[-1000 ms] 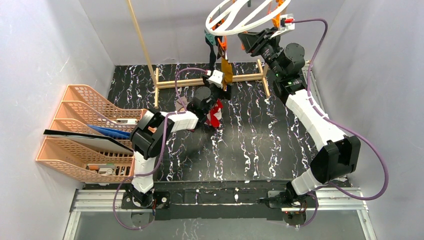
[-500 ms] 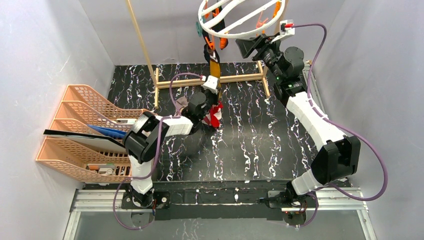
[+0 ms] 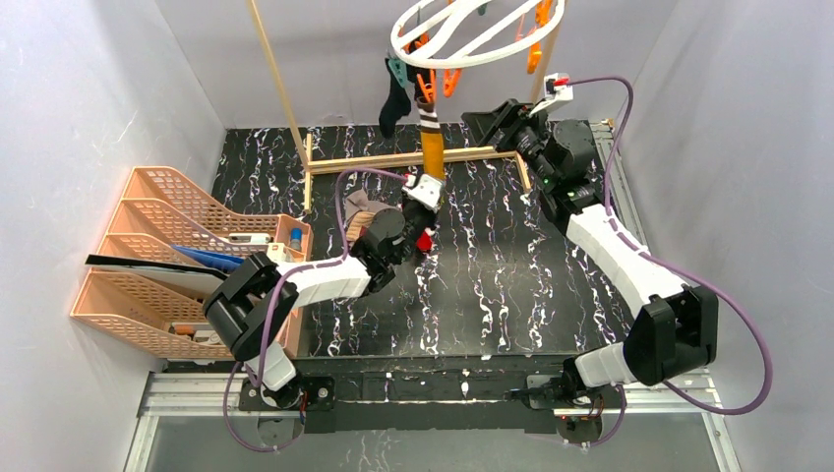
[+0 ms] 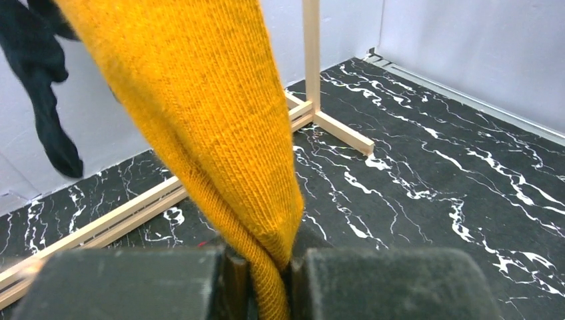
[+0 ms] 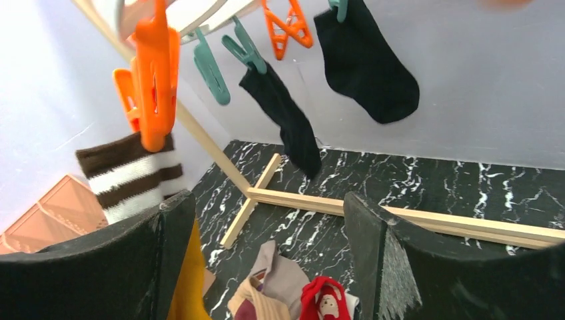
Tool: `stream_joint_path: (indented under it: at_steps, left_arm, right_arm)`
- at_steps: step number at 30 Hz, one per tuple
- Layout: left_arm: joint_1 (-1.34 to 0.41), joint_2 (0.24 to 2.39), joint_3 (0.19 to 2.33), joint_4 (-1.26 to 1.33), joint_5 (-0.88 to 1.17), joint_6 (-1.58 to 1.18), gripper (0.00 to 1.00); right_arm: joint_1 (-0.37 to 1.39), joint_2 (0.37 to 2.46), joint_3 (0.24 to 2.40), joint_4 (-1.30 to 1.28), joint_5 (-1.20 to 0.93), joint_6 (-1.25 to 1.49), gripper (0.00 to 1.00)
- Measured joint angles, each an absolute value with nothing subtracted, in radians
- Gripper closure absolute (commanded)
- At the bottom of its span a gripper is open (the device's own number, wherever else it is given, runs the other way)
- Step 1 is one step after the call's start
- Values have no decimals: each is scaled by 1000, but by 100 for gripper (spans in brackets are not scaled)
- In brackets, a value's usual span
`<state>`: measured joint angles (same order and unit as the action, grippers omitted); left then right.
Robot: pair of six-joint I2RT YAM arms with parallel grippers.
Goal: Remove the socks clipped to the hanger
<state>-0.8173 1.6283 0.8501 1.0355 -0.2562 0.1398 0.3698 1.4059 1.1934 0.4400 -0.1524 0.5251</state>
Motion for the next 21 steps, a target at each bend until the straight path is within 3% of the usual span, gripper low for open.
stream_joint_path:
  at_steps: [14, 21]
  left_arm:
    - [-940, 1638, 850, 987, -355, 261, 100]
    - [-945, 1648, 850, 980, -377, 270, 100]
  right_arm:
    - [609, 1286, 1181, 373, 16, 378, 12]
    - [624, 1290, 1215, 321, 170, 283, 14]
